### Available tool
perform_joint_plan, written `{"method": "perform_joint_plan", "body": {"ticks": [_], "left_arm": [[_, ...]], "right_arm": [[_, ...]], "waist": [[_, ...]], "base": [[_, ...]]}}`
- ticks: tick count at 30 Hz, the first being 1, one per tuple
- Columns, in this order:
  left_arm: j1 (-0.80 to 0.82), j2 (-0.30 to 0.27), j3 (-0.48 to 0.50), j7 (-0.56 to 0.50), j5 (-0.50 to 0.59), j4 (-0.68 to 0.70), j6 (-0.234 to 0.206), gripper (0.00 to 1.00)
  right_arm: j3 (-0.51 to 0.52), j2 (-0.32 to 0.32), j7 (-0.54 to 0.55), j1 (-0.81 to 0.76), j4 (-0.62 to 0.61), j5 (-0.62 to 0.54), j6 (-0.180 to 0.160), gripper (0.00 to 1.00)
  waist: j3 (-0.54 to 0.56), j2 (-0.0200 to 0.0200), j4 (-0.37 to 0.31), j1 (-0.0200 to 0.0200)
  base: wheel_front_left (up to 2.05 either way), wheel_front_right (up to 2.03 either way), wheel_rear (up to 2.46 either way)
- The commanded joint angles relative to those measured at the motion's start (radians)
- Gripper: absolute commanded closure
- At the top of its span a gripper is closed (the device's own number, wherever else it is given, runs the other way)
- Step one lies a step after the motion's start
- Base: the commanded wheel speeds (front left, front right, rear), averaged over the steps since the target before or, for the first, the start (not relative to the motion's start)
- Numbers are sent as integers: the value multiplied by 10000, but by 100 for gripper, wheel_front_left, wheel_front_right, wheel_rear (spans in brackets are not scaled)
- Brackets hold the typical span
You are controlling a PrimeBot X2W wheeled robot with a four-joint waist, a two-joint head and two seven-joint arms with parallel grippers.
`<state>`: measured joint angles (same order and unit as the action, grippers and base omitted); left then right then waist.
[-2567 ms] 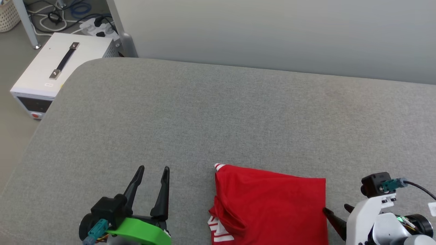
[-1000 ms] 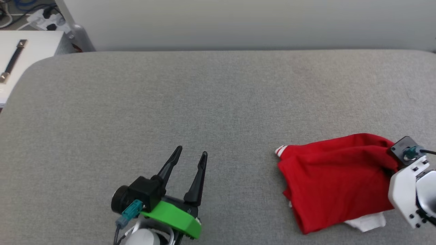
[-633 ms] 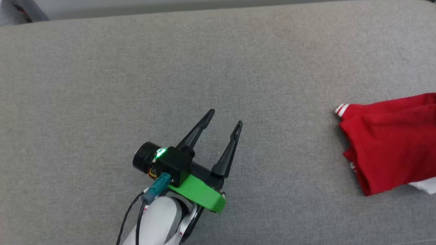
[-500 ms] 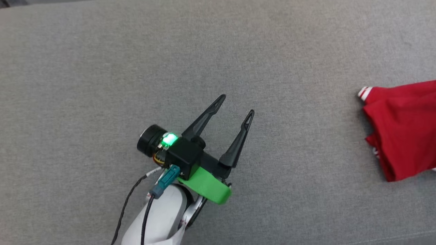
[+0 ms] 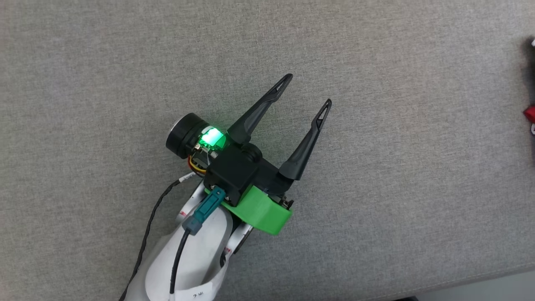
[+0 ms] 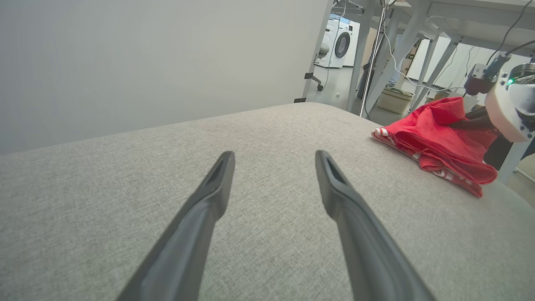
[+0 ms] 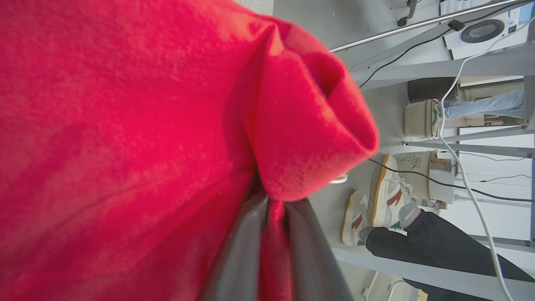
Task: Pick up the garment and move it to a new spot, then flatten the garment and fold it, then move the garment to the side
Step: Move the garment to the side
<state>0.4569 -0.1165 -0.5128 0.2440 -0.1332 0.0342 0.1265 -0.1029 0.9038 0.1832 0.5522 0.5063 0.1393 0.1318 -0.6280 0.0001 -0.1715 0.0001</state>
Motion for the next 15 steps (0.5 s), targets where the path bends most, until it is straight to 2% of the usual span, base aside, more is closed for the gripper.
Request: {"method": "perform_joint_plan", "body": {"ticks": [1, 3, 4, 5, 6, 11, 15], "left_arm": [[116, -92, 33, -23, 36, 57, -69, 0], [73, -126, 55, -21, 3, 62, -102, 0], [51, -143, 62, -18, -14, 54, -114, 0], [33, -152, 68, -14, -32, 39, -125, 0], [7, -161, 76, -7, -58, 8, -136, 0], [-113, -137, 144, 56, -208, -165, -207, 0], [-354, -93, 297, 124, -438, -415, -268, 0]], "right_arm": [[83, -105, -76, 184, 107, -122, -11, 100], [212, -239, -103, 245, 258, -130, -11, 100], [258, -311, -110, 272, 314, -153, -11, 91], [282, -354, -143, 296, 322, -213, -11, 24], [335, -425, -157, 324, 338, -245, -11, 0], [430, -594, -195, 316, 164, -307, -11, 0], [374, -838, -147, 316, -538, -131, -11, 0]], "waist": [[-141, -1, 2, -1], [-124, -1, 22, -1], [-98, -1, 31, -1], [-60, -1, 37, -1], [0, -1, 44, -1], [476, -1, 122, -1], [1164, -1, 237, -1]], "base": [[0, 0, 0], [0, 0, 0], [0, 0, 0], [0, 0, 0], [0, 0, 0], [0, 0, 0], [0, 0, 0]]}}
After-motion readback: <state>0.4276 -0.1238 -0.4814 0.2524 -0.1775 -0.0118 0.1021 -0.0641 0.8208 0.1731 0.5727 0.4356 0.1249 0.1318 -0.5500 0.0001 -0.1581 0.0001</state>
